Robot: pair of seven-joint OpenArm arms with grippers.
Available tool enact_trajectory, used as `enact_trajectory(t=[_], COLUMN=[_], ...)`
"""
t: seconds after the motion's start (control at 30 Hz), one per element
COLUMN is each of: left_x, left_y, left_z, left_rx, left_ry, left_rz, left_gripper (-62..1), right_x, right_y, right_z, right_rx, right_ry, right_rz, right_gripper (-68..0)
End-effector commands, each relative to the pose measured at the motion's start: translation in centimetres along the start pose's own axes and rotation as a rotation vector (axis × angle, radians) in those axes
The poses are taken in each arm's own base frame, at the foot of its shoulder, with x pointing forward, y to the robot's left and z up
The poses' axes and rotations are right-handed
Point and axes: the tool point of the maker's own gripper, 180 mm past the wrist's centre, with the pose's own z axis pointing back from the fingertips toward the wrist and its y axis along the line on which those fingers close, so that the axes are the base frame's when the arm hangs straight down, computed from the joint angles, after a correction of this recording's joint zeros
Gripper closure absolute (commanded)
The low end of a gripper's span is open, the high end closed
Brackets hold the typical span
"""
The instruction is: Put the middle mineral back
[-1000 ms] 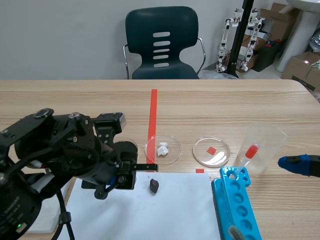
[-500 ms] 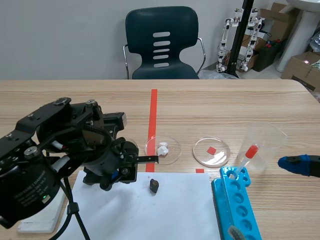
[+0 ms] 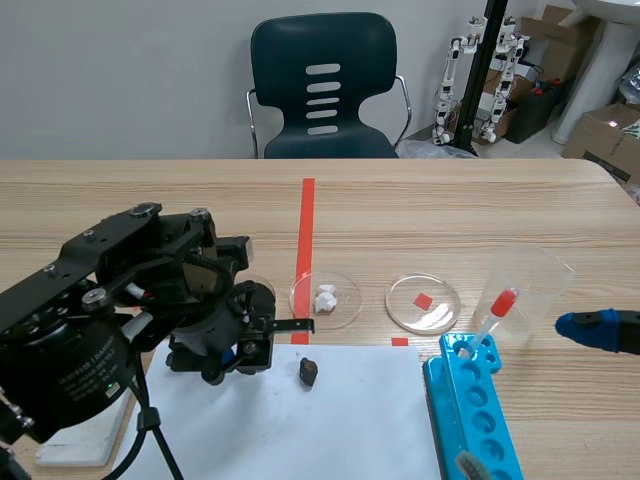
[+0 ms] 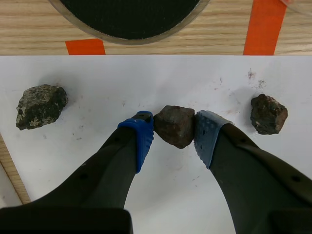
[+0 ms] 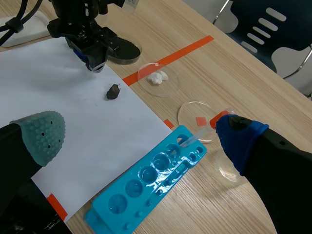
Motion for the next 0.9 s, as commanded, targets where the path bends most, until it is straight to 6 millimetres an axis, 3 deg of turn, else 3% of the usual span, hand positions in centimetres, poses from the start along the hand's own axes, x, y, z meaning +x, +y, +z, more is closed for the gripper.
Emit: enact_trajectory(t=[0.0, 0.87], left_x=[1.22, 1.15], left_y=[-0.39, 0.01], left_z=[0.6, -0.24], left_rx=[-0.01, 0.027], left_ry=[-0.036, -0.029], left_rz=[0.003, -0.005], left_gripper=[-11.1, -11.1], right_x=[0.6, 0.6], right_y=[-0.39, -0.39], right_z=[-0.09, -0.09], right_rx=[-0.006, -0.006], right_ry=[-0.023, -0.023], right_rz=[0.008, 0.008], right_gripper=[-65.5, -65.5])
